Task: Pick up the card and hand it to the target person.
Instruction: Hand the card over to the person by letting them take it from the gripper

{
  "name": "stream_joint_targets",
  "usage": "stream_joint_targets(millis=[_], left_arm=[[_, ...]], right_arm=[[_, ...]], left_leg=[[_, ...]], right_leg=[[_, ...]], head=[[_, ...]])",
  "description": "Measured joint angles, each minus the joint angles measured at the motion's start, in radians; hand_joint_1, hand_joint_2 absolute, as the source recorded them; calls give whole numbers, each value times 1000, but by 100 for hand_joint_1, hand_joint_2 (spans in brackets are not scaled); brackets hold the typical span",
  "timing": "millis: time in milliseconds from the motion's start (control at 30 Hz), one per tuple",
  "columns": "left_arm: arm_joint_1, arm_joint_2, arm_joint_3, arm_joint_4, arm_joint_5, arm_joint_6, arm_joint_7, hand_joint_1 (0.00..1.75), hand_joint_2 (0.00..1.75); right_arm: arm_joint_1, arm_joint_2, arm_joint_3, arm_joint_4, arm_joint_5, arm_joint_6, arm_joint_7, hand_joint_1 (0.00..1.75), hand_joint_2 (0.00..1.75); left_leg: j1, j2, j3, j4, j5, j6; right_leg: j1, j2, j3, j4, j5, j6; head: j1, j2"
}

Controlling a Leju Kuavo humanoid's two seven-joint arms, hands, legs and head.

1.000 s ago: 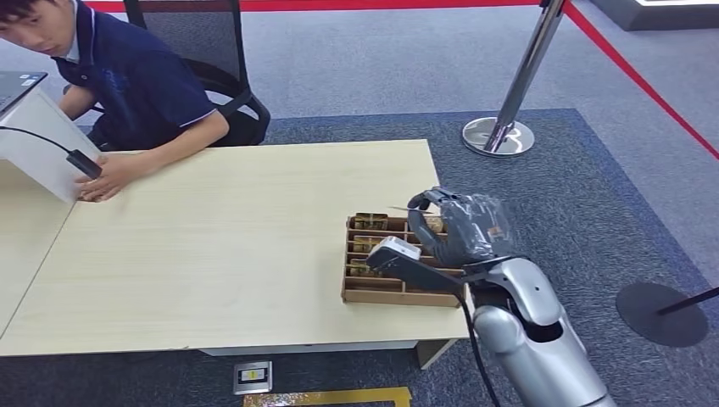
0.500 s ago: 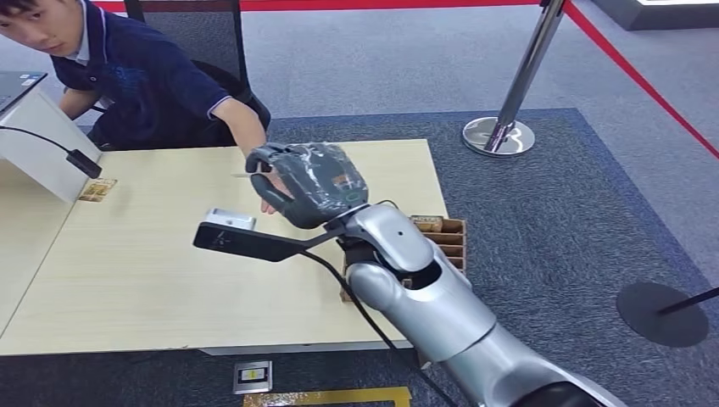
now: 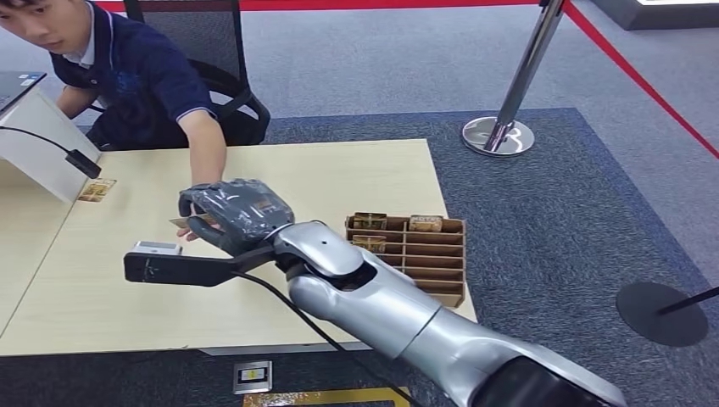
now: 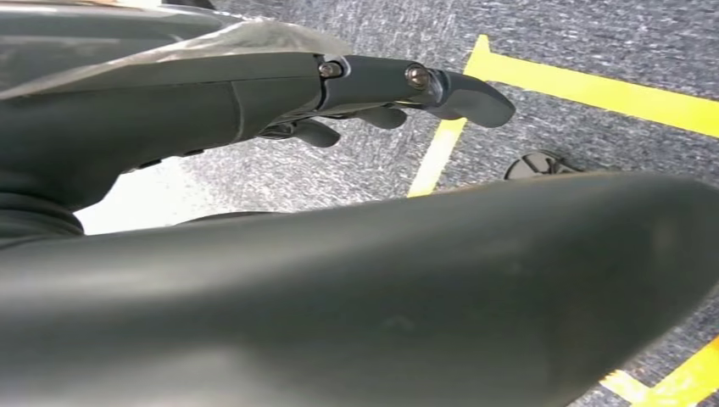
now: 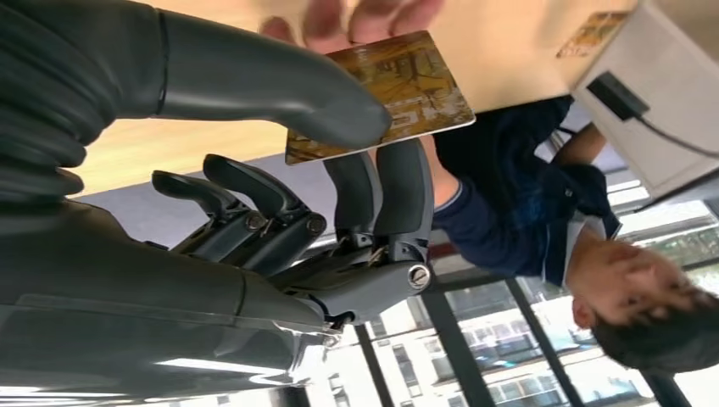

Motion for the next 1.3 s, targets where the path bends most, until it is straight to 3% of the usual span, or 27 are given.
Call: stream_joint_targets(millis=[133,200,233,267,333,367,433,567,733,867,1067,1200,1267,1300], left_arm=[[-1,0,0,0,-4,-3,-7,0,0],[-1,0,0,0,-5,-4,-10,0,0],[-1,0,-1,0,-6,-5,-12,0,0],[-1,0,-1,0,-7,-6,-14,0,0],[-1,0,-2,0,-10,-7,-16,0,0],[-1,0,-2,0,-11,-8,-17,0,0],[-1,0,-3,0,-13,-9,-17,0,0],[-1,0,-4,0,-14,-9,-15,0,0],[1,-2,-3,0,9,4,-8,0,0],[3,-6,2,0,25,13,-12,0,0],[8,-11,5,0,45,34,-5,0,0],[7,-17,12,0,54,47,0,0,0],[7,-19,16,0,56,50,0,0,0],[7,-21,19,0,57,51,0,0,44]], right_arm=[[-14,0,82,54,-33,5,34,175,175],[-15,0,118,80,-49,0,46,147,175],[-16,0,133,92,-55,-1,52,124,175],[-16,0,147,103,-61,-2,59,81,175],[-16,0,168,124,-75,-5,69,21,175],[-16,0,176,135,-84,-9,72,0,175],[-17,0,184,154,-113,-26,67,0,175],[-20,0,184,183,-153,-64,42,0,0],[23,-15,77,120,-63,-202,1,0,0],[180,-71,-112,-157,102,-159,-4,0,0],[492,-155,-383,-624,183,-224,-42,0,0],[669,-184,-539,-853,236,-269,-47,0,175],[738,-188,-597,-925,268,-292,-26,0,175],[778,-187,-630,-956,284,-304,-5,0,175]], left_leg=[[0,0,0,0,0,0],[0,0,0,0,0,0],[0,0,0,0,0,0],[0,0,0,0,0,0],[0,0,0,0,0,0],[0,0,0,0,0,0],[0,0,0,0,0,0],[0,0,0,0,0,0],[0,0,1,0,0,0],[0,-1,0,0,0,0],[-1,-1,0,0,-3,2],[-1,0,0,0,-4,2],[-1,0,0,0,-4,2],[-1,-1,0,0,-4,2]], right_leg=[[0,0,0,0,0,0],[0,0,0,0,0,0],[0,0,0,0,0,0],[0,0,0,0,0,0],[0,0,0,0,0,0],[0,0,0,0,0,0],[0,0,0,0,0,0],[0,0,0,0,0,0],[0,0,0,0,0,0],[0,0,0,-2,0,0],[0,0,0,-4,-1,1],[0,0,0,-4,-1,1],[-1,0,0,-4,-1,1],[-1,0,0,-4,-2,1]], head=[[0,0],[0,0],[0,0],[0,0],[0,0],[0,0],[0,0],[0,0],[0,0],[0,0],[0,0],[0,0],[0,0],[0,0]])
